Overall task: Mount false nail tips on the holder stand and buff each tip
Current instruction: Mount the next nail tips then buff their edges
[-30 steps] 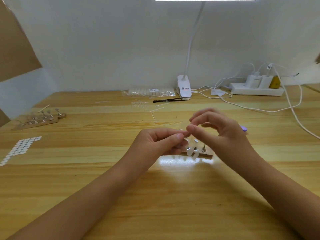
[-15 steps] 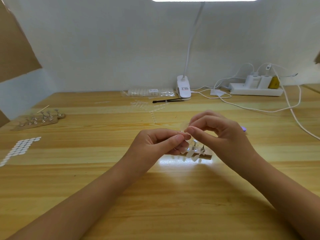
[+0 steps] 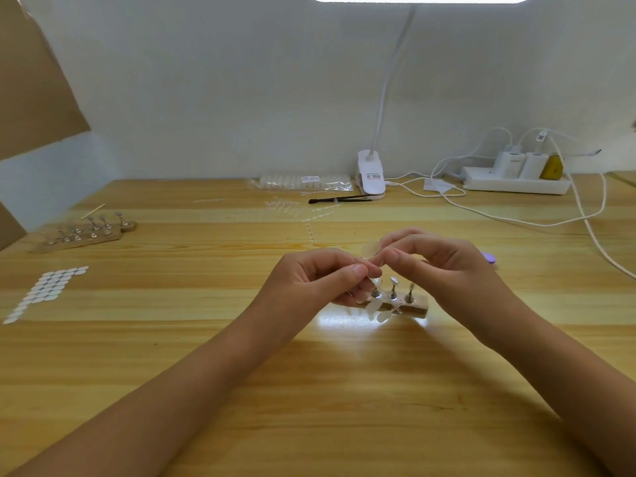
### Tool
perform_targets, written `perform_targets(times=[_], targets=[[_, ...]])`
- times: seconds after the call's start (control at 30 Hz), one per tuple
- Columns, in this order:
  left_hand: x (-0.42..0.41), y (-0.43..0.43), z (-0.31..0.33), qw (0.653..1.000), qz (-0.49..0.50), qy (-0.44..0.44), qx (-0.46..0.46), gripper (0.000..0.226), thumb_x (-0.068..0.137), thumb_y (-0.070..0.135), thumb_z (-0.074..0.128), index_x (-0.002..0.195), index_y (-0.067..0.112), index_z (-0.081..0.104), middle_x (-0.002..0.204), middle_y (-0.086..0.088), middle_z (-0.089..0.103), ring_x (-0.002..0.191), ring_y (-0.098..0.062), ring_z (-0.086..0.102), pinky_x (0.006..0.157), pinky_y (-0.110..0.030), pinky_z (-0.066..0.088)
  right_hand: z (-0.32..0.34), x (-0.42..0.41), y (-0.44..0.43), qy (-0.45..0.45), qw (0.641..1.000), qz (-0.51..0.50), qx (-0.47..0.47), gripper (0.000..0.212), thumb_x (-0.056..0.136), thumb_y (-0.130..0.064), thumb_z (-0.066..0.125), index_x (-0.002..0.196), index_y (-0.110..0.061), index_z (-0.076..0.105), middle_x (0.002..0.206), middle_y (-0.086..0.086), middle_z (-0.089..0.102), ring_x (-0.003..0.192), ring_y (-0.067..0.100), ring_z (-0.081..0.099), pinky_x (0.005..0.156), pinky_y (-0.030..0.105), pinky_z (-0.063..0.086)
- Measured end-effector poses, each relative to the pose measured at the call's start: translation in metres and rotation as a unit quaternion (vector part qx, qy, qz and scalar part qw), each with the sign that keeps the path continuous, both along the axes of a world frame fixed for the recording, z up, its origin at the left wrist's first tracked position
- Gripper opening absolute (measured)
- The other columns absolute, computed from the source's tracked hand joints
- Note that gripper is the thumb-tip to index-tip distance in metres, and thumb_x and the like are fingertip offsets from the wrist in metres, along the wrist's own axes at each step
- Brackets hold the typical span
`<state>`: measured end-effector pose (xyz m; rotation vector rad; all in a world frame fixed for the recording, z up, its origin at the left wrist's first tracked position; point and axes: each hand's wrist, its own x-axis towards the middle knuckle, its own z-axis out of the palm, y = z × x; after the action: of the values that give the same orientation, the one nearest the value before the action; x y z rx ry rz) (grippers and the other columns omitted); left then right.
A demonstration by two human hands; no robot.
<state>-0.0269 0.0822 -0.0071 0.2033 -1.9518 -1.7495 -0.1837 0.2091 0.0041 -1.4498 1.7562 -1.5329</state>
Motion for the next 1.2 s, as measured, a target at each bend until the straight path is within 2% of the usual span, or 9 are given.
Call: perform_targets(times=[0.13,0.33,0.47,0.53,0.63,0.9,1.03,1.13,1.2], targets=[[0.000,0.000,-0.002,1.000,0.003,-0.002,-0.011,0.016,0.089,0.023,0.064,0.093,0.020,0.079,0.080,0.002,0.075,0.077,-0.007,0.070,0.070,-0.017,0.053,-0.001,-0.004,0.000,-0.023,0.999,0.032,0.035,0.036,0.071,-0.044,0.072,0.092,-0.016,0.076,0.107,-0.004,0.070,0.103,0.015,0.066,0.094,0.040,0.054],[-0.001,-0.007,0.001,0.997,0.053,0.030,0.050,0.022,0.088,0.022,0.058,0.086,0.022,0.080,0.075,0.003,0.070,0.069,-0.007,0.063,0.065,-0.017,0.051,-0.002,-0.007,-0.004,-0.041,0.997,-0.039,-0.050,0.025,0.064,-0.045,0.074,0.081,-0.027,0.077,0.103,-0.008,0.070,0.097,0.005,0.066,0.080,0.017,0.051],[-0.001,-0.020,0.006,0.969,0.117,0.084,0.203,0.028,0.095,0.022,0.056,0.079,0.022,0.079,0.073,0.005,0.065,0.062,-0.004,0.058,0.056,-0.016,0.050,-0.015,-0.010,-0.009,0.233,0.966,-0.107,-0.020,0.019,0.077,-0.033,0.074,0.090,-0.019,0.075,0.106,-0.006,0.060,0.109,0.012,0.054,0.094,0.012,0.037],[-0.001,-0.025,0.008,0.943,0.140,0.097,0.287,0.034,0.097,0.019,0.054,0.074,0.020,0.079,0.070,0.005,0.063,0.058,-0.004,0.055,0.052,-0.015,0.048,-0.020,-0.009,-0.011,0.303,0.948,-0.098,0.005,0.016,0.080,-0.026,0.076,0.092,-0.016,0.075,0.110,-0.004,0.058,0.114,0.014,0.048,0.095,0.007,0.028],[-0.002,-0.028,0.009,0.917,0.159,0.097,0.354,0.037,0.096,0.018,0.054,0.068,0.019,0.079,0.068,0.004,0.062,0.053,-0.004,0.054,0.049,-0.015,0.047,-0.024,-0.008,-0.014,0.347,0.933,-0.096,0.012,0.016,0.080,-0.026,0.077,0.093,-0.016,0.075,0.112,-0.005,0.056,0.114,0.013,0.043,0.095,0.013,0.025],[-0.003,-0.025,0.004,0.949,0.121,0.084,0.280,0.029,0.097,0.021,0.056,0.081,0.021,0.081,0.068,0.005,0.054,0.060,-0.004,0.052,0.055,-0.015,0.049,-0.026,-0.006,-0.017,0.360,0.929,-0.087,0.020,0.014,0.081,-0.024,0.077,0.090,-0.013,0.075,0.110,0.002,0.060,0.111,0.020,0.048,0.094,0.031,0.033],[-0.003,-0.023,0.004,0.962,0.096,0.074,0.243,0.024,0.096,0.021,0.058,0.090,0.020,0.081,0.070,0.006,0.058,0.064,-0.003,0.056,0.062,-0.014,0.052,-0.026,-0.005,-0.018,0.355,0.930,-0.080,0.048,0.015,0.081,-0.026,0.076,0.091,-0.014,0.076,0.112,-0.001,0.058,0.113,0.020,0.047,0.094,0.023,0.030],[-0.003,-0.020,0.003,0.972,0.075,0.061,0.216,0.020,0.092,0.022,0.061,0.092,0.017,0.081,0.071,0.005,0.062,0.067,-0.004,0.060,0.064,-0.014,0.052,-0.022,-0.004,-0.016,0.289,0.952,-0.082,0.050,0.019,0.082,-0.030,0.073,0.097,-0.019,0.074,0.115,-0.006,0.055,0.118,0.014,0.043,0.097,0.009,0.027],[-0.003,-0.018,0.001,0.983,0.067,0.045,0.165,0.020,0.090,0.023,0.062,0.094,0.017,0.080,0.073,0.003,0.065,0.070,-0.005,0.062,0.067,-0.015,0.052,-0.016,-0.004,-0.014,0.193,0.977,-0.088,0.026,0.024,0.083,-0.038,0.065,0.102,-0.025,0.072,0.113,-0.009,0.057,0.117,0.010,0.049,0.100,0.016,0.036]])
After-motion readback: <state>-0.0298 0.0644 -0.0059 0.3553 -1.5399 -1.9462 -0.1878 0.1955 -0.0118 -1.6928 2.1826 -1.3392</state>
